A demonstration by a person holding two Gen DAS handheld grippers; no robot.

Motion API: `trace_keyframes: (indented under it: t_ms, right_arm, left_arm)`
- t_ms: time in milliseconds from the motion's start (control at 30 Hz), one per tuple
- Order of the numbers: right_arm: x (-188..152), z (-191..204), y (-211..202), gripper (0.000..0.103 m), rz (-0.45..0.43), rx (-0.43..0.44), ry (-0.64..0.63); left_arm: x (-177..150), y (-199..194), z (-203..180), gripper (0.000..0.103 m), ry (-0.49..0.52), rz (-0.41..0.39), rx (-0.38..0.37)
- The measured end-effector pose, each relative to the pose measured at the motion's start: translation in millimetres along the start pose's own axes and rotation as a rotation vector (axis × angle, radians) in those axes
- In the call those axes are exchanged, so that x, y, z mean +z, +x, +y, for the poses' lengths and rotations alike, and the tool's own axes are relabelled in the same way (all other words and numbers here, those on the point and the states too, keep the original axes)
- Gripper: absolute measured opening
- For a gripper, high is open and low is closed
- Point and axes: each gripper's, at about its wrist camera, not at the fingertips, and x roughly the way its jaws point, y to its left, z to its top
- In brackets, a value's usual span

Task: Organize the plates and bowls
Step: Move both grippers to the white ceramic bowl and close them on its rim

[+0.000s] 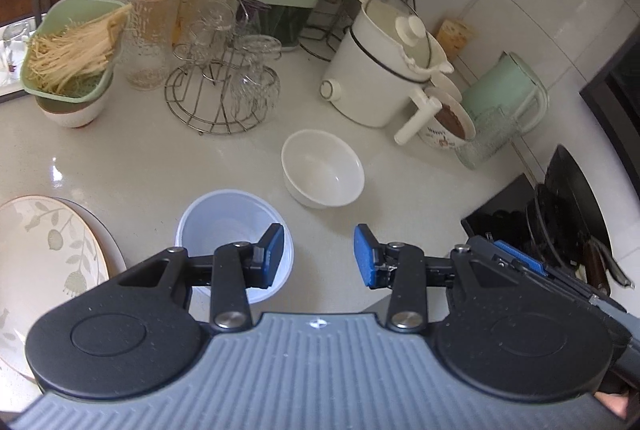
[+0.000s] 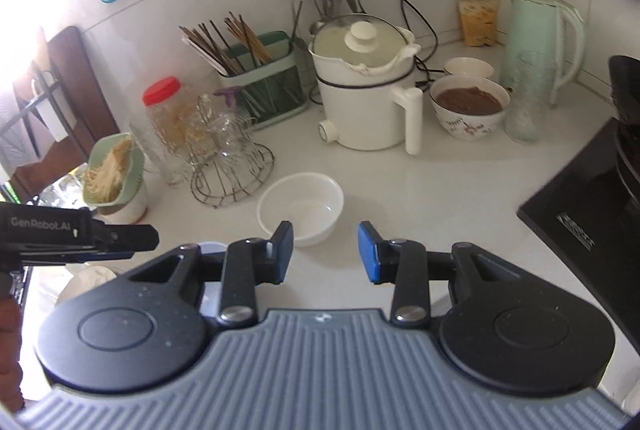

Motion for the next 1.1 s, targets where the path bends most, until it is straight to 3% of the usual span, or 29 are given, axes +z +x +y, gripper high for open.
trace_keyframes:
  t_ms: [333,433,867,933,1000,1100]
  right_arm:
    - [-27,22,9,0.039,0.005,-0.055,0.055]
    - [-34,27,15,0.039,0.016,-0.072,0.061]
    - [-18,8,64,0.039,0.084,-0.088,0.094]
    - [-15,5,74,0.047,0.095,-0.097,0.081]
    - [-12,1,85,0.072,0.105,-0.101,0.083]
    - [-6,-5,100,0.074,0.103,-0.111,0.092]
  left_arm:
    - [-18,16,25,0.044,0.038,0.058,-0.011]
    - [-16,23,27,0.044,0.059,0.067,0.018]
    - [24,74,24,0.044,0.018,0.1,0.066]
    - [31,83,23,0.044,0.016,0.103,0.064]
    - [38,92,20,0.044,0.02,0.104,0.062]
    - [48,106,17,0.044,0.019,0.115,0.053]
